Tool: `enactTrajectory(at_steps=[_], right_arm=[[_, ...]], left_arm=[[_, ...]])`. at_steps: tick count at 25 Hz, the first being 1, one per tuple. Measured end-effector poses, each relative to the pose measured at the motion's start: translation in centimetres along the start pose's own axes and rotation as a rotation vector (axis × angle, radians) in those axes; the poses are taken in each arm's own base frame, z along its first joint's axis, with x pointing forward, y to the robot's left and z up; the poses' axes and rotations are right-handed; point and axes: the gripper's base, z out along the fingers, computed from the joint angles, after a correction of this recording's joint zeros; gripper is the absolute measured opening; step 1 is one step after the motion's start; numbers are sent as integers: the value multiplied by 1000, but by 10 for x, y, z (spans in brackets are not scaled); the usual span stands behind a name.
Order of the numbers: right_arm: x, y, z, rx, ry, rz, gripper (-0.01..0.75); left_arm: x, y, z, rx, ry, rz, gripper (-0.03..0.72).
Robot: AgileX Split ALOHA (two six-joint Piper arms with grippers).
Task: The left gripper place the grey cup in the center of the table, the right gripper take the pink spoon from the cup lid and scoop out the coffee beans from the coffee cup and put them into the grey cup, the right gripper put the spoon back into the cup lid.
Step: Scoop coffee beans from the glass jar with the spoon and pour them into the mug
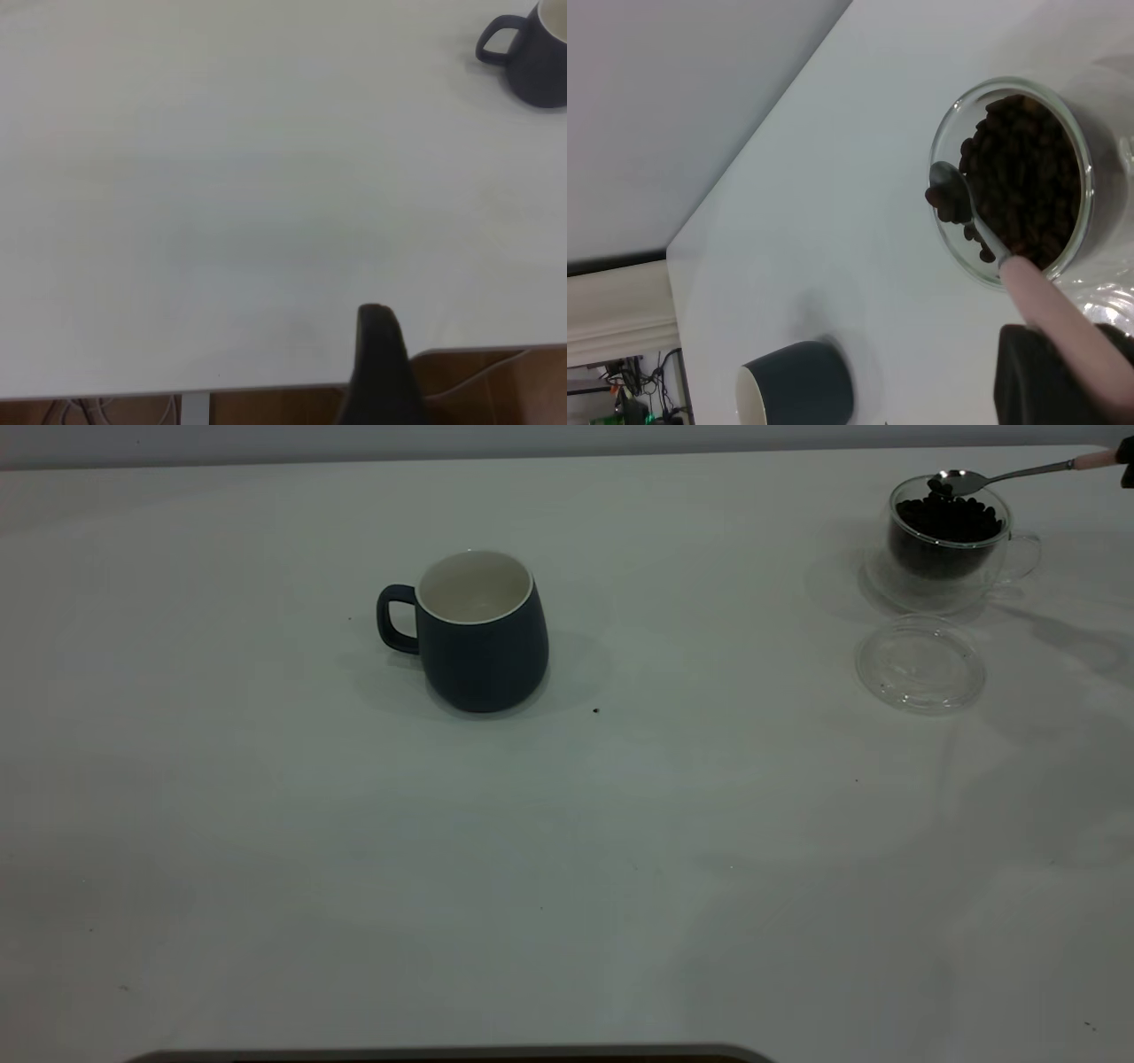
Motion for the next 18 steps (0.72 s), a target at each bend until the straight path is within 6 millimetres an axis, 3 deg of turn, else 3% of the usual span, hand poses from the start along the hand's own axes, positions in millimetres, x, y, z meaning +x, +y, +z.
enactTrajectory(at_steps=[14, 18], right_arm=[[-2, -10, -1, 112, -23, -16, 115], [5, -15, 2, 120, -24, 26, 115]], left_arm=[[0, 0, 0, 0, 0, 0, 588], [0, 0, 0, 0, 0, 0, 588]])
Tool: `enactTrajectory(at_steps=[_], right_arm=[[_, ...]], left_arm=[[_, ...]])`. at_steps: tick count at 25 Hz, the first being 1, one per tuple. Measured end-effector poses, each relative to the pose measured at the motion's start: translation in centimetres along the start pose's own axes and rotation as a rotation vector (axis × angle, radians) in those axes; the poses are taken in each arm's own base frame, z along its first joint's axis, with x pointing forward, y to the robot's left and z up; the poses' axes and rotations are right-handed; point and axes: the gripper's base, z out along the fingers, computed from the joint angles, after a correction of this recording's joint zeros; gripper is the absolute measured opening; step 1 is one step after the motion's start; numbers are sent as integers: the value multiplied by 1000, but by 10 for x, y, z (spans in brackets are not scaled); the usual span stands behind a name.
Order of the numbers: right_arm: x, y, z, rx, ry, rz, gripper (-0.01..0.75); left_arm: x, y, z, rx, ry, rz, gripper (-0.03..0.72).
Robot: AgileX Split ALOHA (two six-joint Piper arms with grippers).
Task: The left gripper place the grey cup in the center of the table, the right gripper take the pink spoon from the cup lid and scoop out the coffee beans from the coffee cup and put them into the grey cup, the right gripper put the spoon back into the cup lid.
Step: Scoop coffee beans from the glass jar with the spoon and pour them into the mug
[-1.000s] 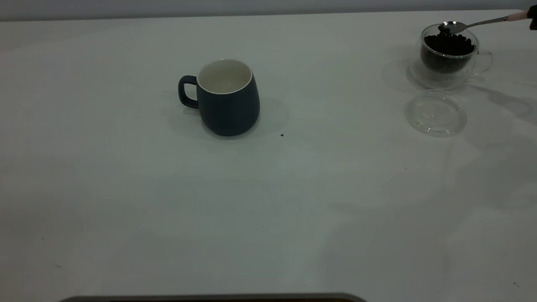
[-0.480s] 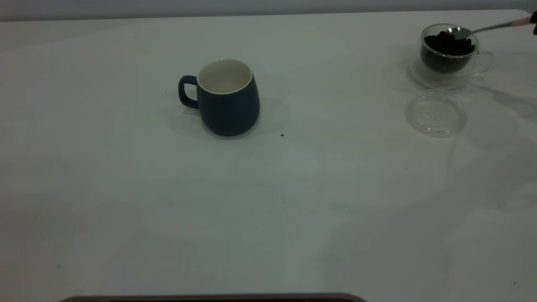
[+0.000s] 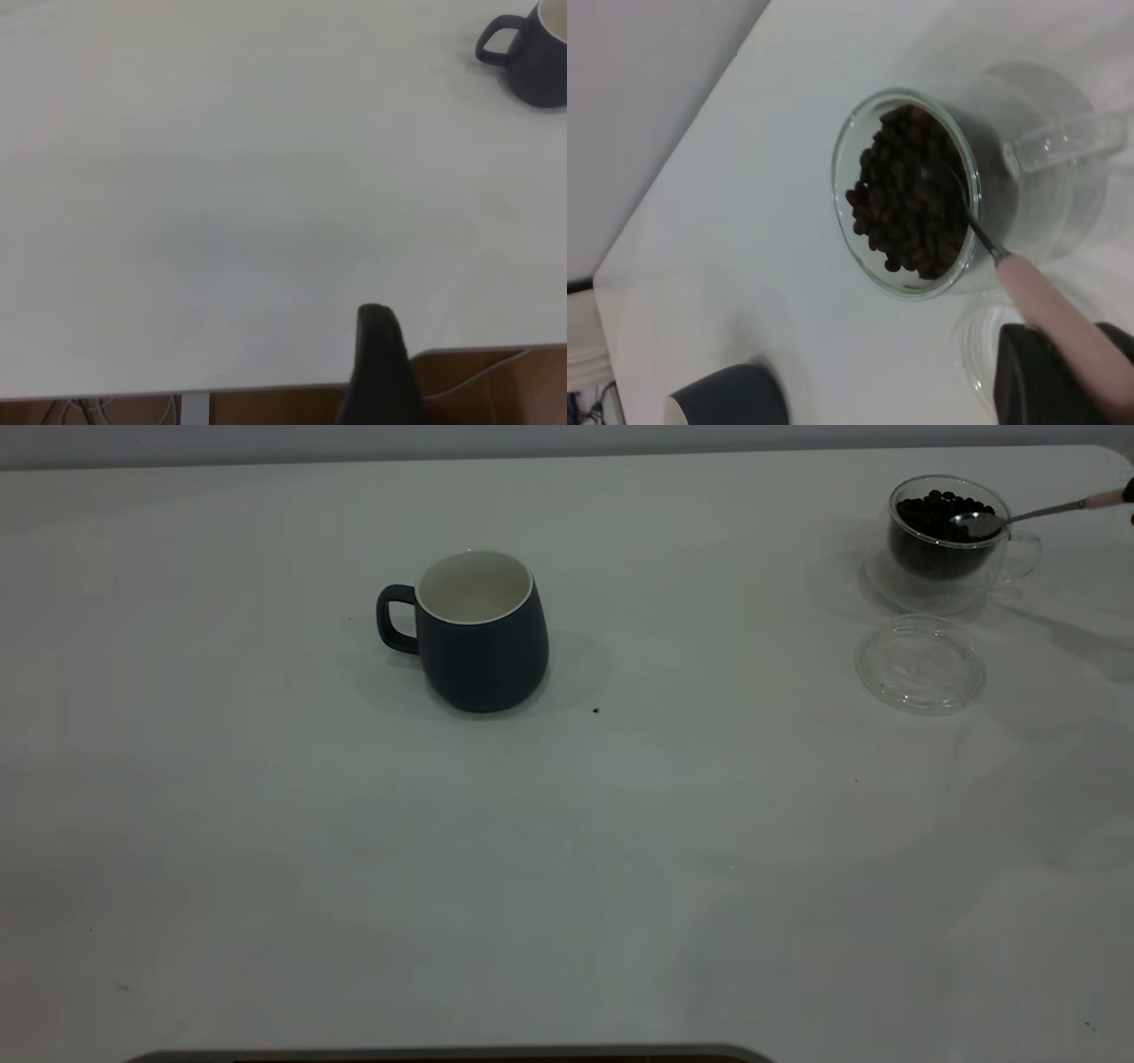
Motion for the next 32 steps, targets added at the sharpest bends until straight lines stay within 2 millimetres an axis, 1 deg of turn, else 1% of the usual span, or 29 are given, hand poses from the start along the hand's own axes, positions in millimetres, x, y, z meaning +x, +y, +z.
enactTrajectory(at_steps=[5, 17, 27, 32], right_arm=[[8, -4, 3, -17, -22, 34, 115], [6, 0, 3, -61, -45, 79, 115], [6, -1, 3, -50, -50, 88, 115], [11, -5, 4, -39, -40, 104, 115]], left_arm=[[0, 0, 0, 0, 0, 0, 588], [0, 0, 0, 0, 0, 0, 588], [0, 0, 0, 0, 0, 0, 588], [0, 0, 0, 0, 0, 0, 588]])
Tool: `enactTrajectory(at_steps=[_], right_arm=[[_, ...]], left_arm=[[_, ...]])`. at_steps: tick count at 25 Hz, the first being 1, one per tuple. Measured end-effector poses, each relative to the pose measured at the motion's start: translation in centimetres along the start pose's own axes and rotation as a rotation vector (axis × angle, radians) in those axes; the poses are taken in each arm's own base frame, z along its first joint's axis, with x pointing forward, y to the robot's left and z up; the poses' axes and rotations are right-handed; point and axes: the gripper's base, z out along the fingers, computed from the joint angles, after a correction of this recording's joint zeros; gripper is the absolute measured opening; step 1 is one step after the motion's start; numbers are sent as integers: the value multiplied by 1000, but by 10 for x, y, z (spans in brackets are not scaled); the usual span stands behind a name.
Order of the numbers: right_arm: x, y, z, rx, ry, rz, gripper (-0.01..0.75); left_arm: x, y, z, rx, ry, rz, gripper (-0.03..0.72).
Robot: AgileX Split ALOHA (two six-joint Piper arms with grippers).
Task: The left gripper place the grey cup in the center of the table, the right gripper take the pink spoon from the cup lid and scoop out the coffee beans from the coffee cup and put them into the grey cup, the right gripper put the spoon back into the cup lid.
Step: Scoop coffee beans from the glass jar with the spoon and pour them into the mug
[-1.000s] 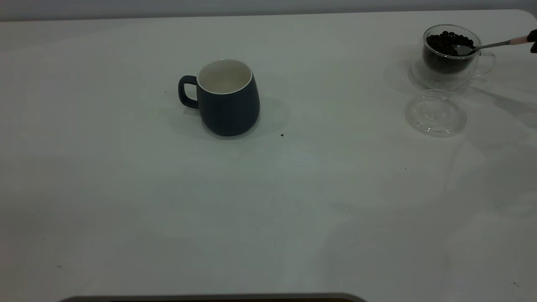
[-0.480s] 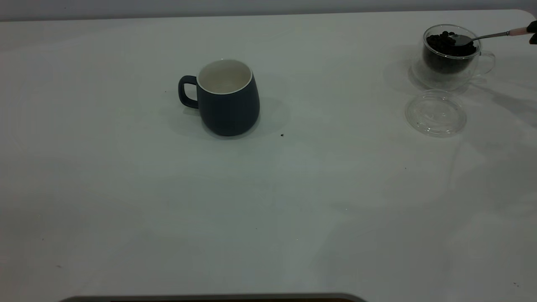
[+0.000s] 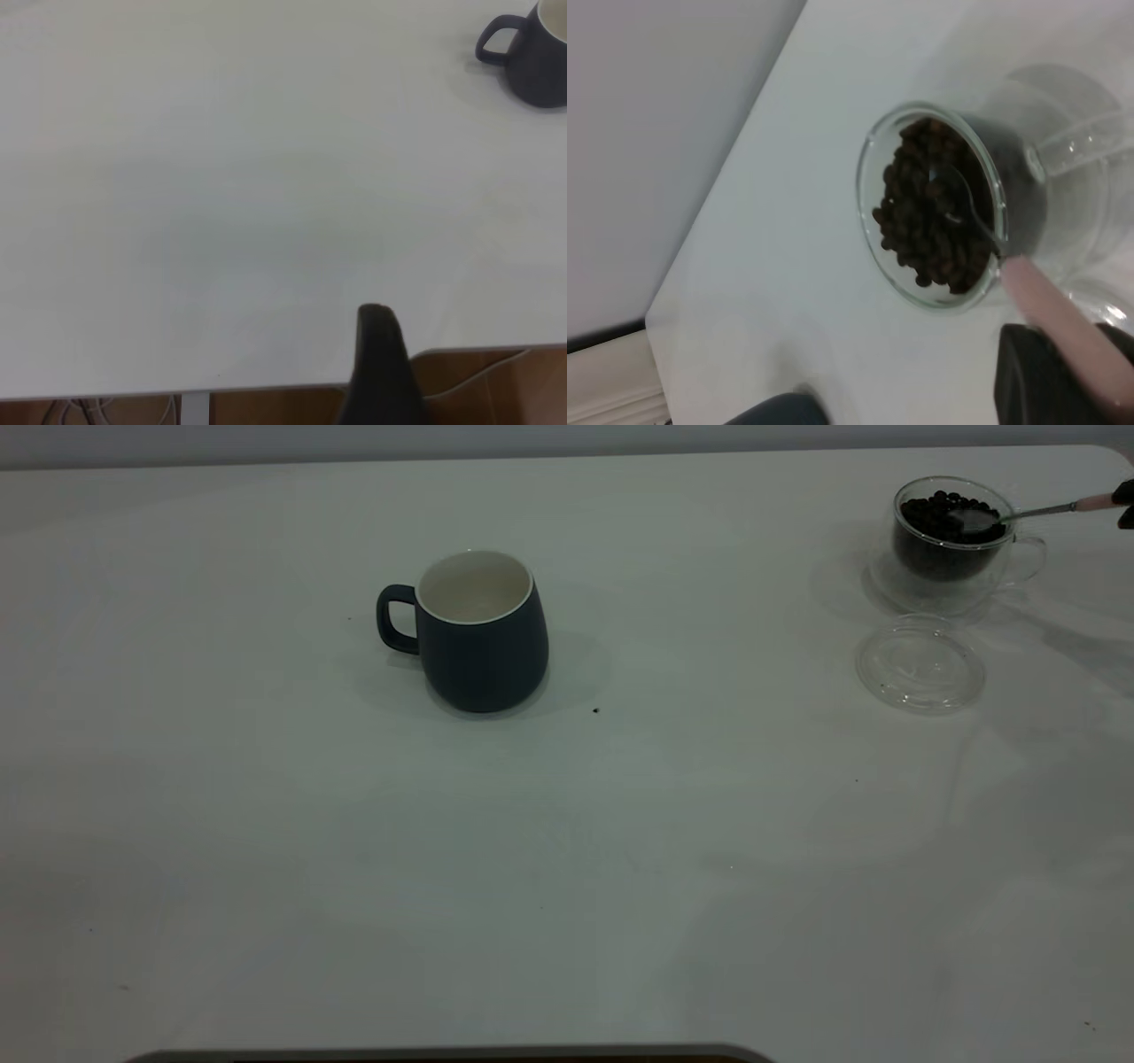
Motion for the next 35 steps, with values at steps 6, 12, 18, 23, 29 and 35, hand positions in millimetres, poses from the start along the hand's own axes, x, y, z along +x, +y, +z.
enactTrajectory(at_steps=[6, 12, 18, 23, 29, 35], right_arm=[[3, -2, 0, -3, -8, -2, 115], [4, -10, 3, -33, -5, 23, 115], [5, -19, 7, -64, -9, 33, 115], [3, -23, 4, -85, -23, 37, 115], [4, -30, 3, -115, -16, 64, 114], [5, -30, 5, -136, -9, 74, 114]], left_arm=[[0, 0, 0, 0, 0, 0, 588], [0, 0, 0, 0, 0, 0, 588], [0, 0, 0, 0, 0, 1, 588], [0, 0, 0, 0, 0, 1, 588], [0, 0, 0, 0, 0, 1, 588], [0, 0, 0, 0, 0, 1, 588]])
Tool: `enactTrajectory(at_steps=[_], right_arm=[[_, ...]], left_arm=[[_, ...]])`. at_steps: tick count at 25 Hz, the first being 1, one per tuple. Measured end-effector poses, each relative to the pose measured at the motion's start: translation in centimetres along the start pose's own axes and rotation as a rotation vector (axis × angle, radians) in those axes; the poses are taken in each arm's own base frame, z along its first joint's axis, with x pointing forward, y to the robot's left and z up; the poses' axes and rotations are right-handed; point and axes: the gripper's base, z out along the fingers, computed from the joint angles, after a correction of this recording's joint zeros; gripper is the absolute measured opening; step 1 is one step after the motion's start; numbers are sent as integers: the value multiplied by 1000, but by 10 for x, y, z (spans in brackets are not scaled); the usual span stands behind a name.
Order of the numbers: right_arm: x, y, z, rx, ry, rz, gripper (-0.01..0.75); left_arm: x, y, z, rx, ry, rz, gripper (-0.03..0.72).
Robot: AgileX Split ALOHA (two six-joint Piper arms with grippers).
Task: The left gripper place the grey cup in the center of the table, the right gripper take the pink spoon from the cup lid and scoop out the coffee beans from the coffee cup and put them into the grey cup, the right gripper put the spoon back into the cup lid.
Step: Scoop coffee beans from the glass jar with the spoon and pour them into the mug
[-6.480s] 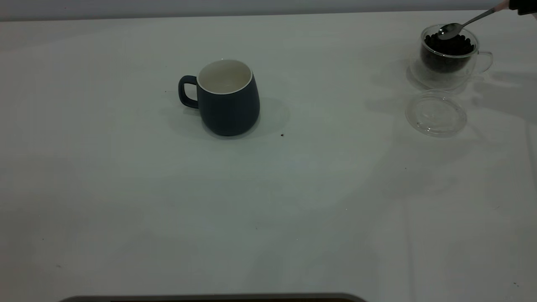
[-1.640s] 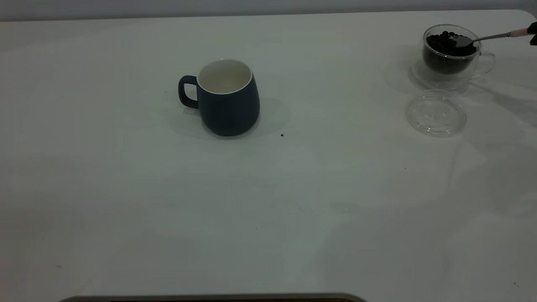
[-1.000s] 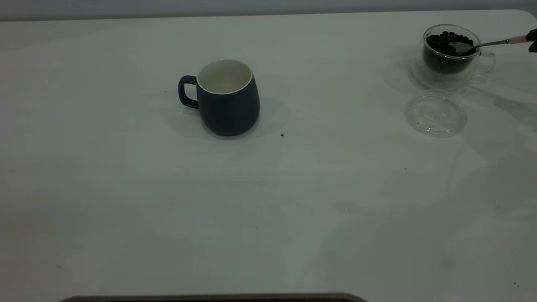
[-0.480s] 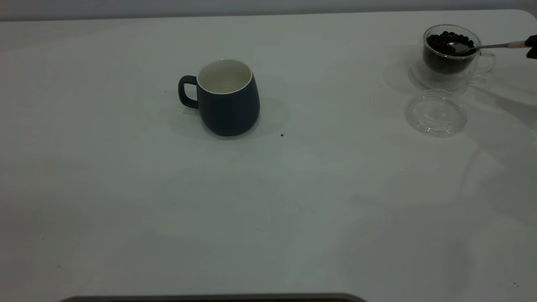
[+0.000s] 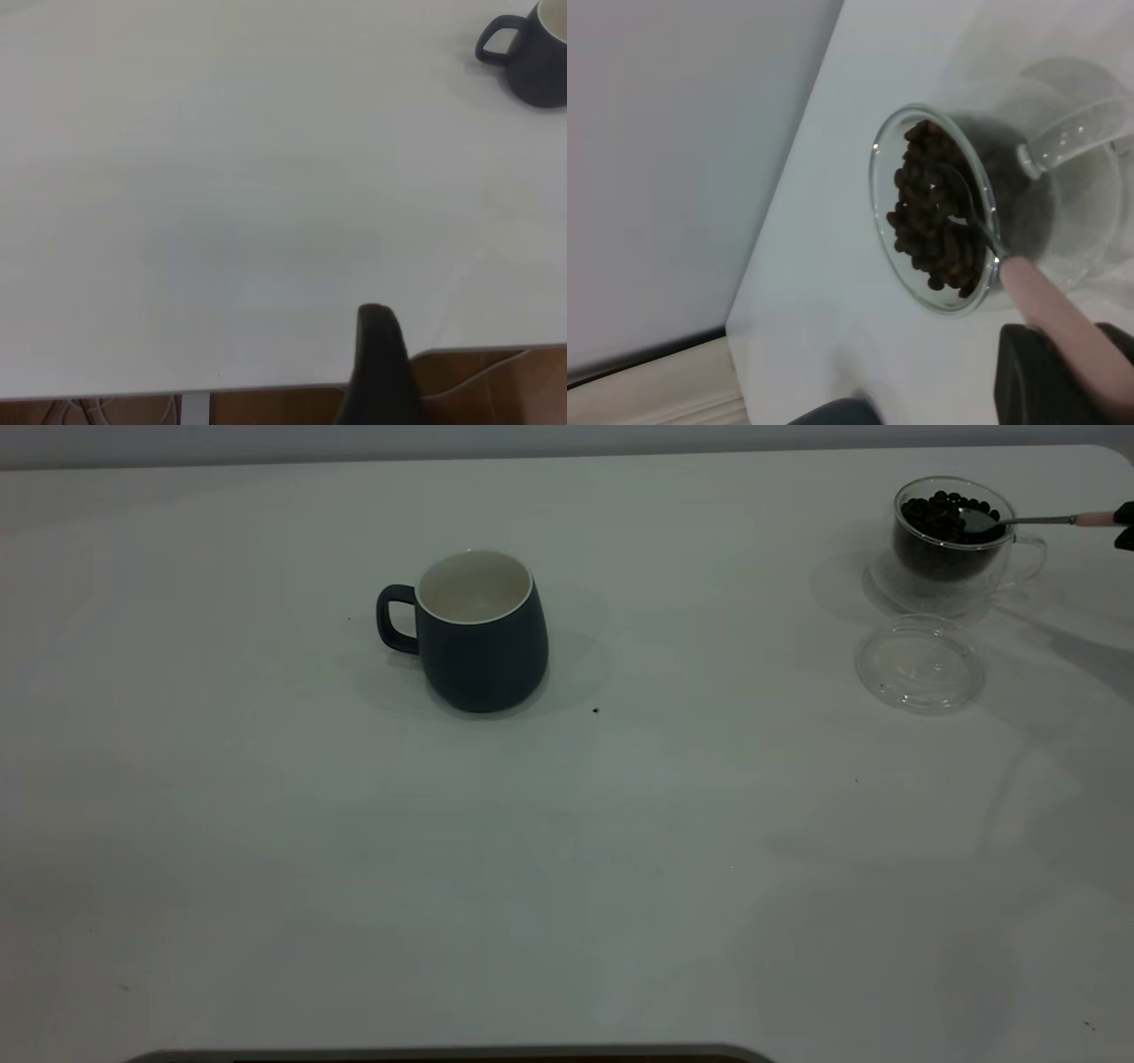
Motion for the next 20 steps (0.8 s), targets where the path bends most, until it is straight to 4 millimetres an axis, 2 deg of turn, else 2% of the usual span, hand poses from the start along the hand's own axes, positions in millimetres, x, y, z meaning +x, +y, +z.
enactTrajectory(at_steps=[12, 20], right_arm=[[2, 1, 0, -13, 20, -7, 114], [2, 7, 0, -81, 21, 9, 114]], left_arm=[[0, 0, 0, 0, 0, 0, 588], [0, 0, 0, 0, 0, 0, 588]])
